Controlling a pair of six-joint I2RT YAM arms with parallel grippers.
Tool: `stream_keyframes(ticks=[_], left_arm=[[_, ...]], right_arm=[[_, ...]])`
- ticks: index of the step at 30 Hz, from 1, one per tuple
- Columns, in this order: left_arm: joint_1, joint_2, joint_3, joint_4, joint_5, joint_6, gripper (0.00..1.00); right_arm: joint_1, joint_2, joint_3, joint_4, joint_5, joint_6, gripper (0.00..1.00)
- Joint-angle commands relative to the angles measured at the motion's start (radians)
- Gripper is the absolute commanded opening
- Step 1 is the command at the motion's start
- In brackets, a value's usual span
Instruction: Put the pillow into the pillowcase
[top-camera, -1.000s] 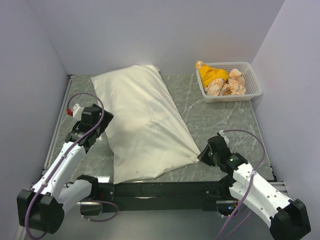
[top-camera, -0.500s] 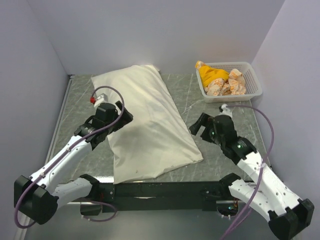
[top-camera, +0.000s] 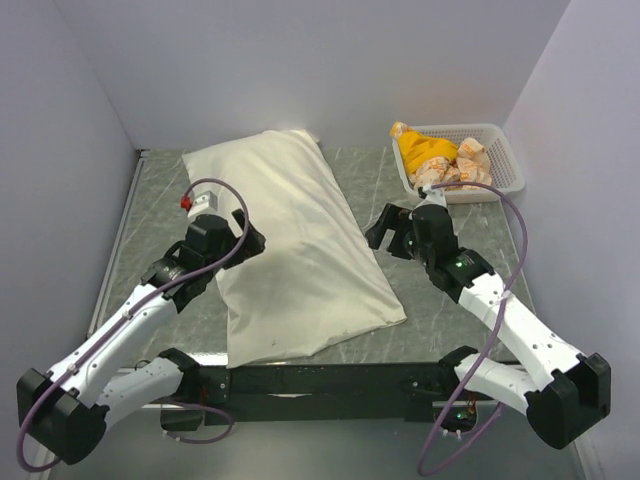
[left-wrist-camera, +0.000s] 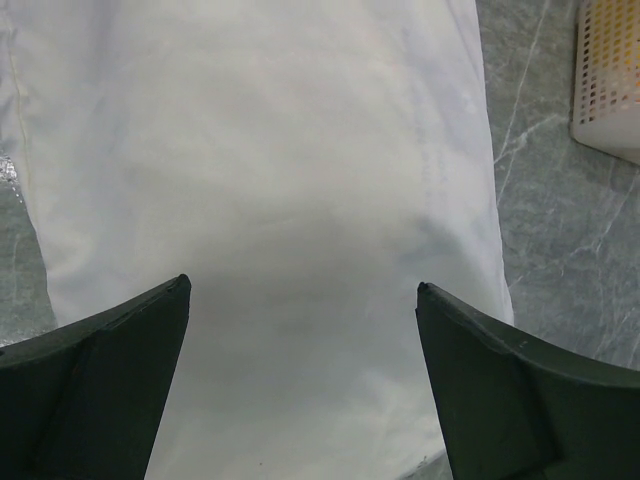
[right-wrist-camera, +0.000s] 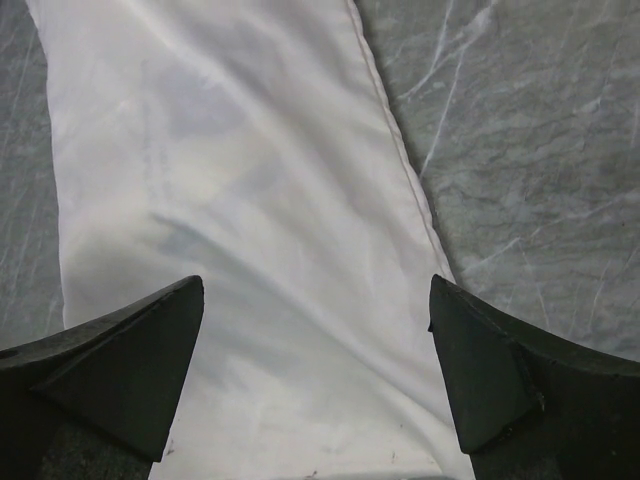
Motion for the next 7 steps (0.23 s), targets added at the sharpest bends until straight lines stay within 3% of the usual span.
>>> stream_keyframes(ticks=[1,7], left_arm=[[-0.004,-0.043,-0.035,0.059,-0.015,0.024,1.0],[-0.004,-0.069,-0.07,0.099,-0.032,0.009,1.0]], right_arm=[[0.005,-0.052,-0.012,0.074,0.038,-0.038,1.0],[0.005,-0.044,-0.021,0.083,0.013,-0.04,1.0]])
